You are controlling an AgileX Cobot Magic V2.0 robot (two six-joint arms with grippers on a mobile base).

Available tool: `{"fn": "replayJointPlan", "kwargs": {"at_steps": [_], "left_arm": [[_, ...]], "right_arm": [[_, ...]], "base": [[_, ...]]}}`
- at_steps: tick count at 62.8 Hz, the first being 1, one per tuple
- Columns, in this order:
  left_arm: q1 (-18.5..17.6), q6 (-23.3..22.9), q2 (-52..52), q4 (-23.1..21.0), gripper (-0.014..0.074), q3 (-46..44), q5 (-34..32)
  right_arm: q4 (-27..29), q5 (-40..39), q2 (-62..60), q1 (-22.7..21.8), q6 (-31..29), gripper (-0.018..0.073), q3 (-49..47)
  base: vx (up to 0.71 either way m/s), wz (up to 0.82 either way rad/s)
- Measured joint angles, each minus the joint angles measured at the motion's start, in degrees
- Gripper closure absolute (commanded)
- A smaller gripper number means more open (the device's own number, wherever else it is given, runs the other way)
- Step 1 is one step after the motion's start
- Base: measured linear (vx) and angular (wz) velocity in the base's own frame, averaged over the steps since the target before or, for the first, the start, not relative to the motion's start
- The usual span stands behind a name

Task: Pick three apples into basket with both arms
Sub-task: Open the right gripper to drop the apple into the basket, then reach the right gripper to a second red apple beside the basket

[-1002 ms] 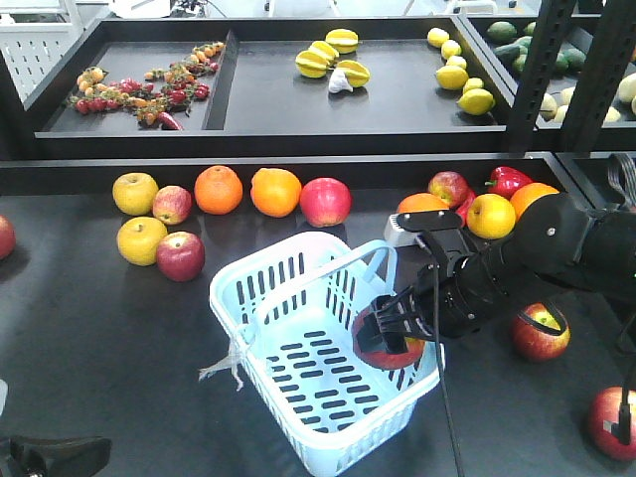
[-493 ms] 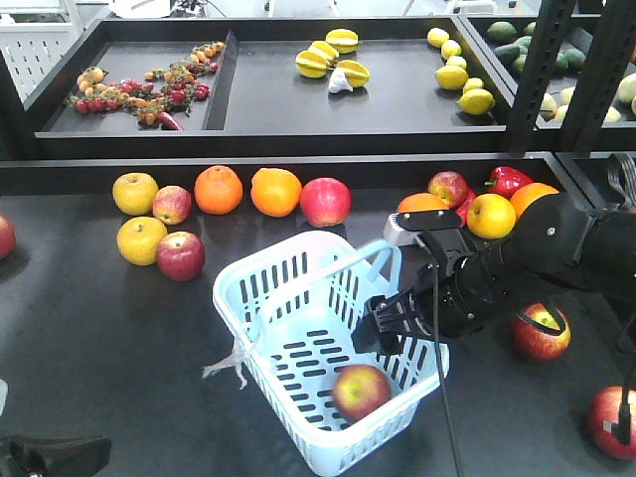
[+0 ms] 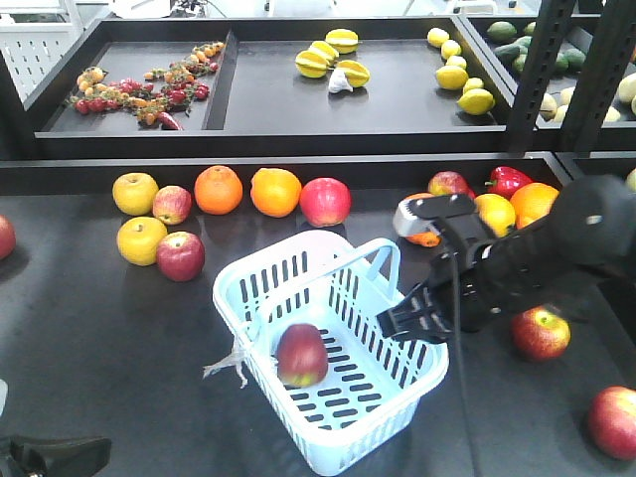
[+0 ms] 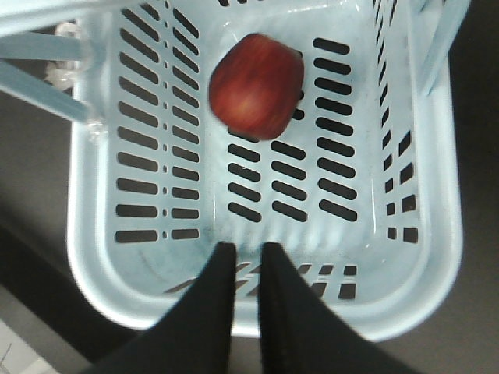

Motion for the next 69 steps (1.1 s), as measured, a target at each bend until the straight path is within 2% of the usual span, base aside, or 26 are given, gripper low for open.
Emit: {"fn": "replayJointPlan", "kwargs": {"at_steps": [10, 19, 24, 30, 46, 54, 63, 69], "left_arm": [[0.0, 0.0, 0.0, 0.0, 0.0604, 0.0, 0.0], [0.0, 0.0, 0.0, 0.0, 0.0604, 0.0, 0.0], [0.0, 0.0, 0.0, 0.0, 0.0604, 0.0, 0.0], [0.0, 0.0, 0.0, 0.0, 0.0604, 0.0, 0.0], [0.0, 0.0, 0.0, 0.0, 0.0604, 0.0, 0.0], [0.0, 0.0, 0.0, 0.0, 0.0604, 0.0, 0.0], [0.0, 0.0, 0.0, 0.0, 0.0604, 0.0, 0.0], [0.0, 0.0, 0.0, 0.0, 0.0604, 0.0, 0.0]], "right_arm": [[-5.88, 2.6, -4.77, 0.0, 5.12, 0.0566, 0.0], [-17.63, 3.56, -8.42, -1.82, 15.6, 0.0565, 0.0], [-24.23, 3.68, -9.43, -4.73, 20.47, 0.0565, 0.0], [-29.3, 3.68, -9.82, -9.92, 23.67, 0.0565, 0.0], [-30.93, 1.96, -5.55, -22.8, 23.68, 0.0533, -1.04], [-28.34, 2.18, -0.18, -26.21, 19.84, 0.0423, -4.79], [-24.4, 4.81, 7.41, -27.18, 14.8, 0.0168, -11.16], [-23.43, 6.04, 12.24, -27.31, 14.28, -0.0006, -14.98]], "base": [[0.0, 0.0], [0.0, 0.0], [0.0, 0.0], [0.0, 0.0], [0.0, 0.0], [0.0, 0.0], [0.0, 0.0], [0.0, 0.0]]}}
